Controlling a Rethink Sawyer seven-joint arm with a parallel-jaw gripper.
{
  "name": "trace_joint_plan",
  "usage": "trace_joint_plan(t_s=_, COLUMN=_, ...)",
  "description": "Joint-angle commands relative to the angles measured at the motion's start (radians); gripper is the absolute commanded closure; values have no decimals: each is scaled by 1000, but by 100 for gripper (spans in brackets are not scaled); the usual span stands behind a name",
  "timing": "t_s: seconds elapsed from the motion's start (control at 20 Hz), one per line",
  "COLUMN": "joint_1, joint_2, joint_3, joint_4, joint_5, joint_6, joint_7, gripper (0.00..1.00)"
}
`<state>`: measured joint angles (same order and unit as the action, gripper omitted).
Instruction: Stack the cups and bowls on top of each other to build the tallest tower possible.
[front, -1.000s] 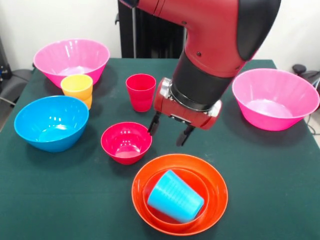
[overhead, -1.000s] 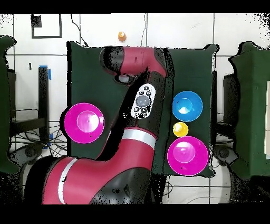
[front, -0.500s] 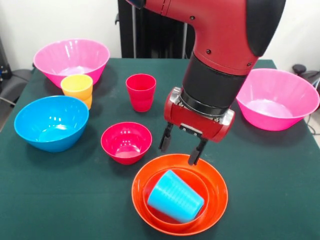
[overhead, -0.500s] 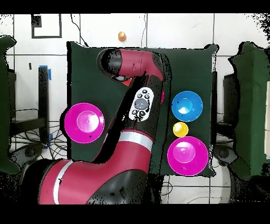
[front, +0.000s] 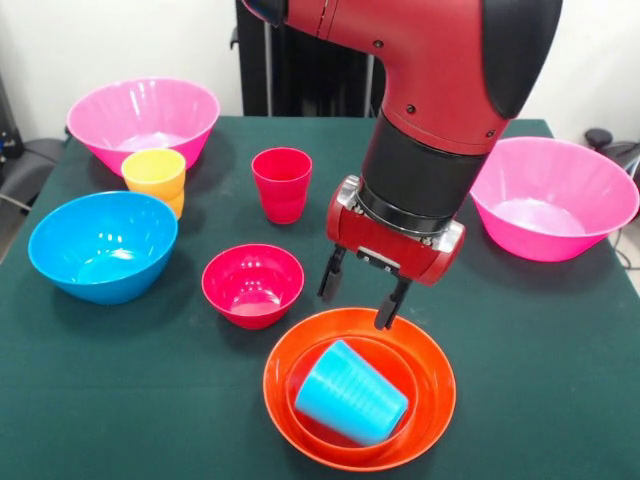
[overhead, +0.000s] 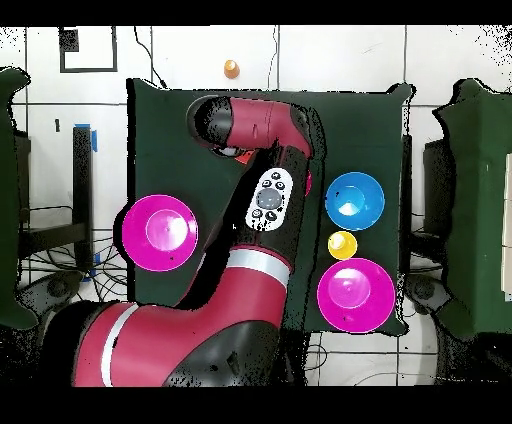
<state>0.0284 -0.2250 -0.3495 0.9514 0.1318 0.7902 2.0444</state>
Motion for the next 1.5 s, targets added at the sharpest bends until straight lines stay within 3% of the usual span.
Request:
trace_joint_plan(t_s=0.05, joint_1=-14, joint_2=14, joint_3=134, joint_4=87, joint_5=-24, joint_6=-40, joint_7=12, gripper=0)
trace_joint_plan(t_s=0.25, joint_1=-70, joint_2=-1, joint_3=243, joint_4=116, joint_5=-20, joint_6=-160, joint_7=-95, gripper=0)
trace_joint_plan(t_s=0.7, joint_1=-113, joint_2=-3, joint_3=303, joint_4=161, joint_5=-19, joint_6=-299, joint_7=3, gripper=0)
trace_joint_plan(t_s=1.3, joint_1=-128, joint_2=3, joint_3=326, joint_4=160, joint_5=-50, joint_6=-257, joint_7=-50, gripper=0)
trace_joint_plan(t_s=1.4, joint_1=-132, joint_2=0, joint_3=330, joint_4=175, joint_5=-44, joint_6=-219, joint_7=-48, gripper=0)
trace_joint_plan(t_s=1.5, joint_1=-104, joint_2=15, joint_3=274, joint_4=132, joint_5=-81, joint_6=-82, joint_7=-88, gripper=0)
